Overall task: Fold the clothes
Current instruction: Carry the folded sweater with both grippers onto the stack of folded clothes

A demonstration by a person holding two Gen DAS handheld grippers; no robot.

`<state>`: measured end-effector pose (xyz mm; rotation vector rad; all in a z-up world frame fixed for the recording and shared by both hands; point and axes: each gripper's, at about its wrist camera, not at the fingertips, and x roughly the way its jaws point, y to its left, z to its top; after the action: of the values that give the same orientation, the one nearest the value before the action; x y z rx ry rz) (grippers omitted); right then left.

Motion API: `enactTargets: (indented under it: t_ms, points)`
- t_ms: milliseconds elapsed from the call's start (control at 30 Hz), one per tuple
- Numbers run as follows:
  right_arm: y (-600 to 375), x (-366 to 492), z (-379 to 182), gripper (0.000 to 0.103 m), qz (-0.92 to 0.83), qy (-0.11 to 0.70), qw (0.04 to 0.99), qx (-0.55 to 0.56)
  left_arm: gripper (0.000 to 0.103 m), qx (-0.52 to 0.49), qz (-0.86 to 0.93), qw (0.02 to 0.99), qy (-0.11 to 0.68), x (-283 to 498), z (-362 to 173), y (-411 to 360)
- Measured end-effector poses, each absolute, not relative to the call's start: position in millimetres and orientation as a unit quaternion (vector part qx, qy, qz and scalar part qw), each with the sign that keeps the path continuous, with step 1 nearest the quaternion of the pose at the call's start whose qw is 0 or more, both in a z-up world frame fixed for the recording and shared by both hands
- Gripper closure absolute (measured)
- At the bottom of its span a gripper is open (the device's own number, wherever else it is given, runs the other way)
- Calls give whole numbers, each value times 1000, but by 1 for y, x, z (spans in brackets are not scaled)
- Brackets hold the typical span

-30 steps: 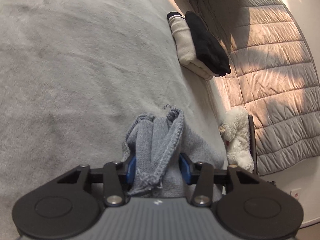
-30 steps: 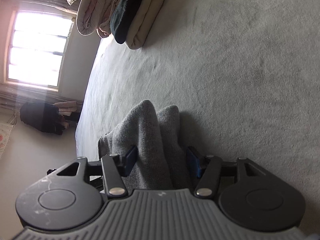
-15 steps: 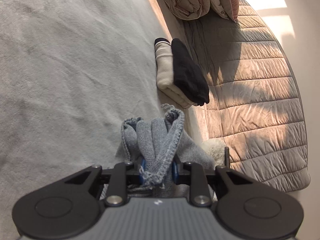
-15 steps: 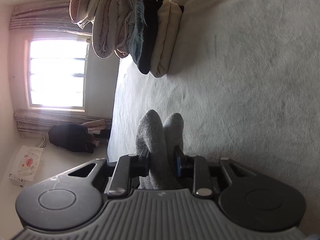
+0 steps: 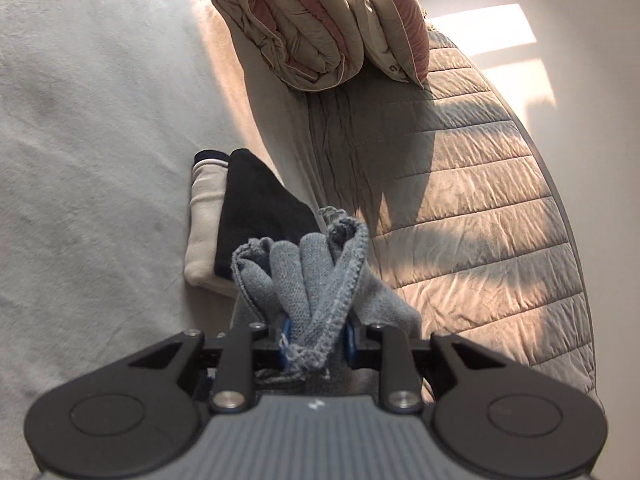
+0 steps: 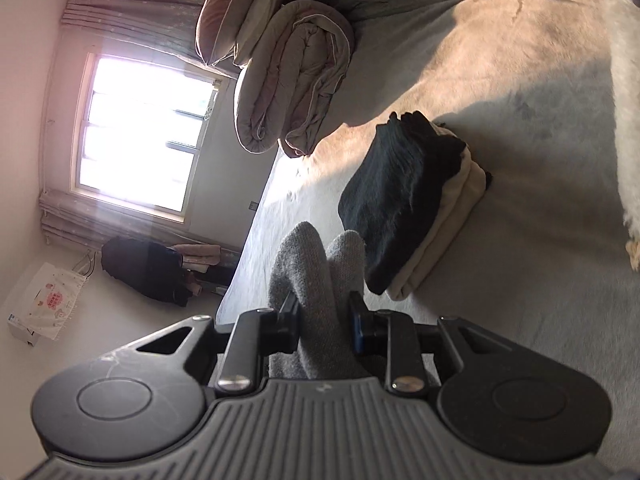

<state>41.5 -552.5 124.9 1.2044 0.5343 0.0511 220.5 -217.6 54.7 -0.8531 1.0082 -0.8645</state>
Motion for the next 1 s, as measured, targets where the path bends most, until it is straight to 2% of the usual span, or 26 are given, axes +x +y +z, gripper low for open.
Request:
enactTargets:
  t_ms: [367, 667, 733, 767, 833, 1000]
  points:
    - [-628, 144, 132, 75, 23, 262, 806, 531, 78, -428, -360, 706, 435, 304, 46, -276]
    - [-660, 202, 84, 75, 11, 280, 806, 522, 77, -438, -319, 713, 446, 353, 0, -301]
    - [-662, 205, 69, 73, -3, 277, 811, 516, 72, -429, -308, 723, 446, 359, -8, -304]
    - [-661, 205, 64, 70, -10, 273, 819, 505, 66, -420, -303, 731, 444, 360, -10, -306]
    - [-657, 204, 59, 50, -24, 264, 838, 477, 60, -397, -298, 754, 430, 359, -7, -308]
    - [-644, 193, 79, 48, -34, 232, 889, 394, 45, -339, -265, 812, 395, 353, 20, -300]
